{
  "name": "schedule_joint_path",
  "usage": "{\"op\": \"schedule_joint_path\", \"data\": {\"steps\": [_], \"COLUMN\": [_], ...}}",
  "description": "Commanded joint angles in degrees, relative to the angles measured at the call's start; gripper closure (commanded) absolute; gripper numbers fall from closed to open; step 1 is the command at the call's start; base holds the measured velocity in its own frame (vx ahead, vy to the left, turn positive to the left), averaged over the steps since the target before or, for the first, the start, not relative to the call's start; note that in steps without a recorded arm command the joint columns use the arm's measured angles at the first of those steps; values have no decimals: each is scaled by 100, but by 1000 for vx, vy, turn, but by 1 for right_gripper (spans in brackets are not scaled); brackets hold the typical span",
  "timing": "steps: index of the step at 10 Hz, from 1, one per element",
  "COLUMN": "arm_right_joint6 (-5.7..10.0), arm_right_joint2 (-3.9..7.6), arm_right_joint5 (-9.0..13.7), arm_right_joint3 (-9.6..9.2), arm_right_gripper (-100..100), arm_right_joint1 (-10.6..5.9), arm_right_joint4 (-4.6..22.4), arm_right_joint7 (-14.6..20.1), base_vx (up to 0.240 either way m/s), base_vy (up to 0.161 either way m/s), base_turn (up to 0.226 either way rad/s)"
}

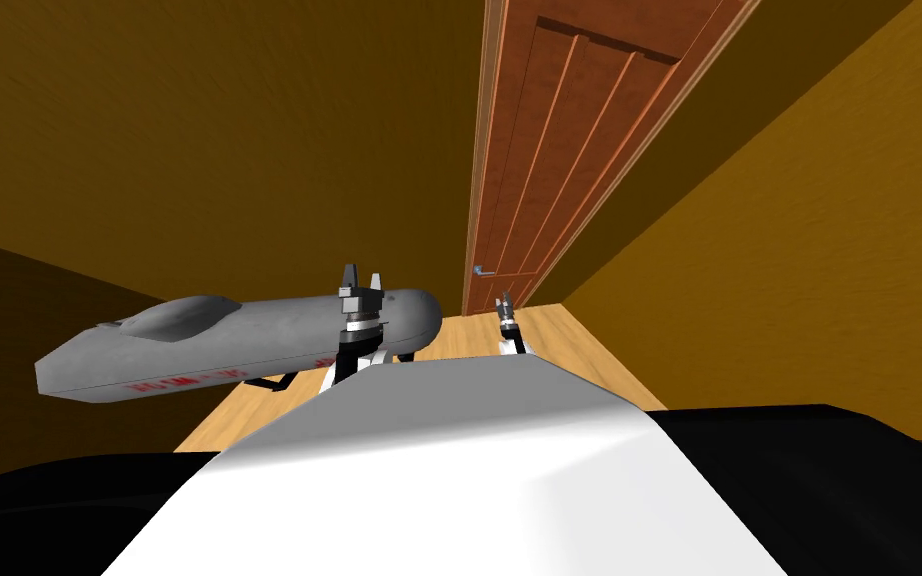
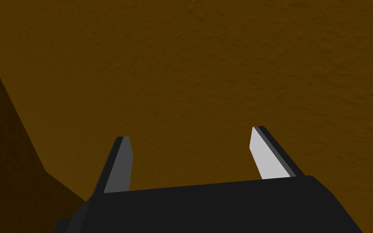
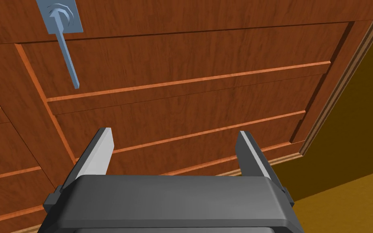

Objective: Pull the door open

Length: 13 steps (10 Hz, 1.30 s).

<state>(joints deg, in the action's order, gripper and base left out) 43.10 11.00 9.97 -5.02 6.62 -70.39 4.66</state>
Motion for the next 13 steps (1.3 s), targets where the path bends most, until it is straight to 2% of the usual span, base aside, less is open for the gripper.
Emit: {"op": "schedule_joint_path", "data": {"steps": [1, 4, 5, 13], "arm_right_joint6": [38, 93, 126, 248], "arm_right_joint2": [29, 81, 112, 221], "arm_right_joint5": [12, 34, 48, 97], "arm_right_joint3": [-10, -30, -43, -87], "arm_right_gripper": [-100, -100, -100, -100], "arm_right_joint1": [-80, -207, -285, -569], "arm_right_joint4": [254, 679, 938, 1886], "arm_right_joint7": [19, 49, 68, 134], "base_vx": [81, 93, 130, 94], "base_vy": [-28, -36, -34, -22], "base_turn": [64, 54, 91, 53]}}
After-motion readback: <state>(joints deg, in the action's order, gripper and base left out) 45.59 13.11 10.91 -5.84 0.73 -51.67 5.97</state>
